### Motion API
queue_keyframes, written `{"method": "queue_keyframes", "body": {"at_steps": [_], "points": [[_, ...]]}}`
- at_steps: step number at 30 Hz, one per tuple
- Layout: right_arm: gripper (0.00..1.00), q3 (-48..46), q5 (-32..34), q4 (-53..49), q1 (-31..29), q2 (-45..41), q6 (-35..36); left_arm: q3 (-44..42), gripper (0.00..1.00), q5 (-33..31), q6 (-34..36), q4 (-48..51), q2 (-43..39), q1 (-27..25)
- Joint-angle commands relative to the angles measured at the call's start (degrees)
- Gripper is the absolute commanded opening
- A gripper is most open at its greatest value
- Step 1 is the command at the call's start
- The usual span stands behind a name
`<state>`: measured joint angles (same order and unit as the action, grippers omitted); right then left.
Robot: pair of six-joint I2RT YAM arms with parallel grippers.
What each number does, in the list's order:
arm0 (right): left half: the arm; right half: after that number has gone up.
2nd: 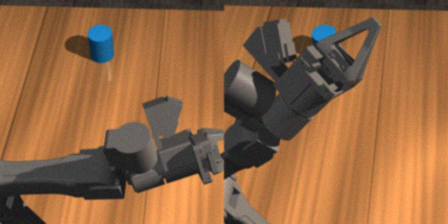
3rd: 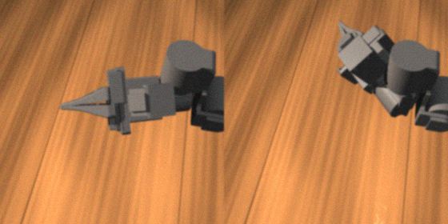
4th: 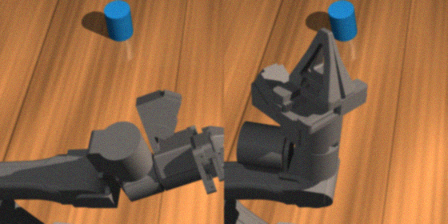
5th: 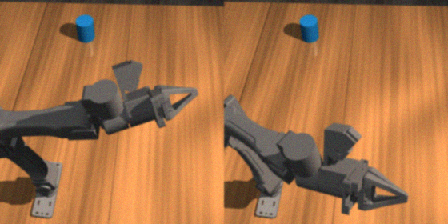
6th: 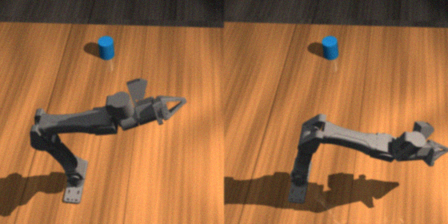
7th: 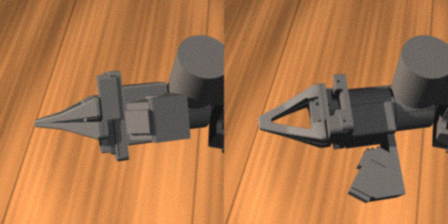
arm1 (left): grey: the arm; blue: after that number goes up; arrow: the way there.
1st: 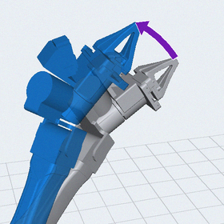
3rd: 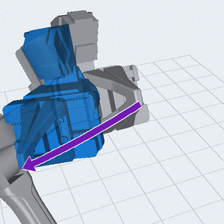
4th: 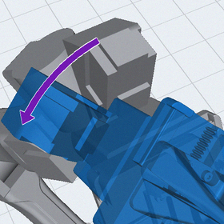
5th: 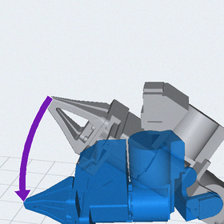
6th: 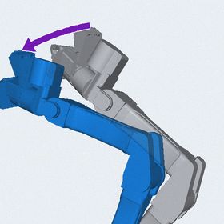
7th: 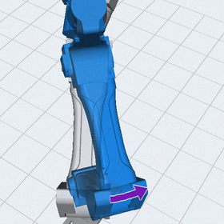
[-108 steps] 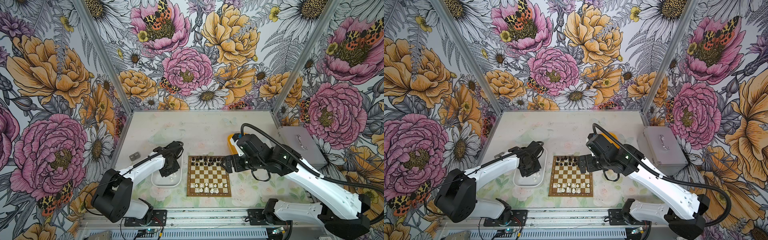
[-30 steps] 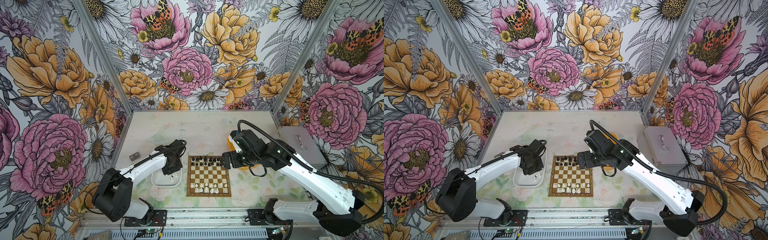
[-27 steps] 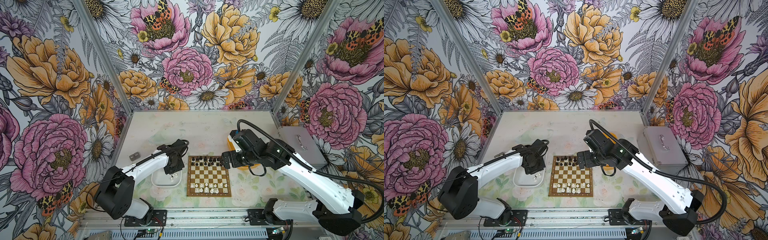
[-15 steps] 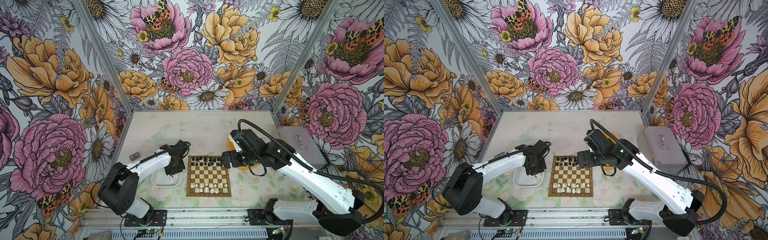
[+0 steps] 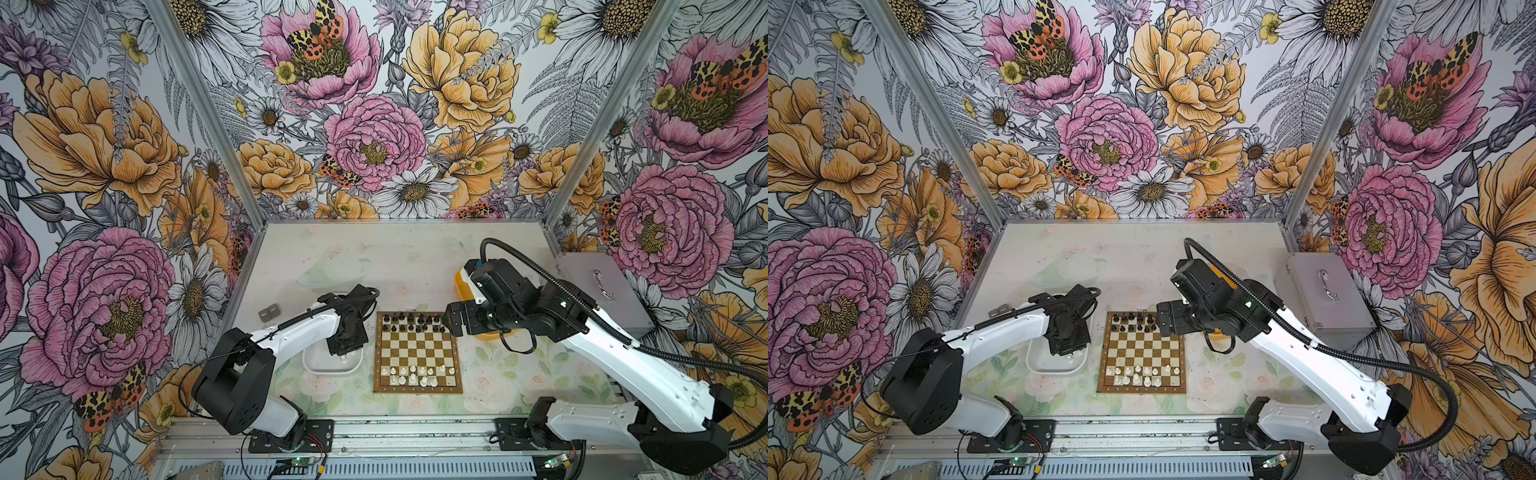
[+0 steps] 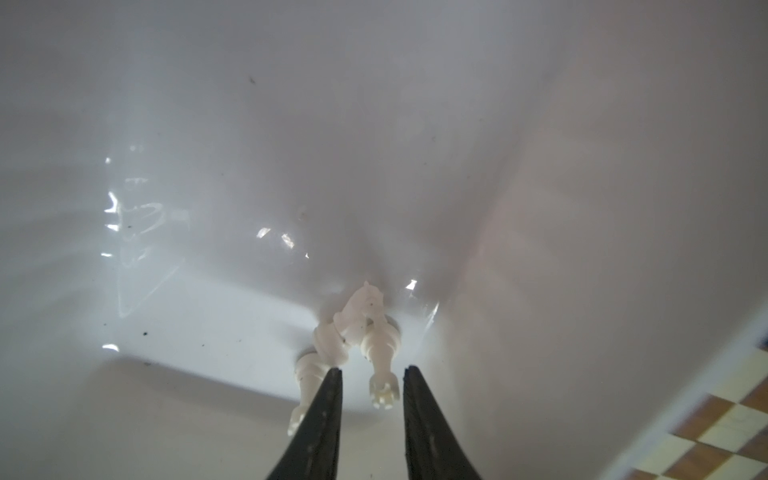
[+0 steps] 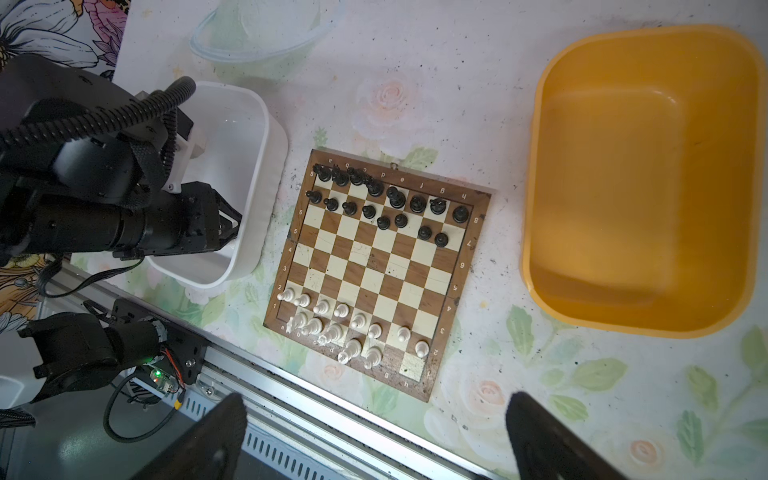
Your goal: Set up the chess pieces on the board
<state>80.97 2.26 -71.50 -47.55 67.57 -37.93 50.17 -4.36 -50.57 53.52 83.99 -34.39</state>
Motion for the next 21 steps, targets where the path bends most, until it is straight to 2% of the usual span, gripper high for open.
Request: {"method": "queue_keyframes", "body": {"at_steps": [1, 14, 21], "points": [[1.0, 0.56, 1.61, -0.68, -0.09, -1.65, -0.82, -0.5, 0.28, 0.58, 0.1, -1.28, -1.04, -0.28], [1.0, 0.09, 2.7, -1.79, -0.53, -3.2, -1.94, 1.9, 0.26, 0.67, 1.25, -2.79, 2.83, -0.32], [1.0, 0.4, 3.18, -2.36, -0.53, -3.17, -1.84, 2.28, 0.22, 0.56, 1.5, -3.03, 3.62, -0.32]]}}
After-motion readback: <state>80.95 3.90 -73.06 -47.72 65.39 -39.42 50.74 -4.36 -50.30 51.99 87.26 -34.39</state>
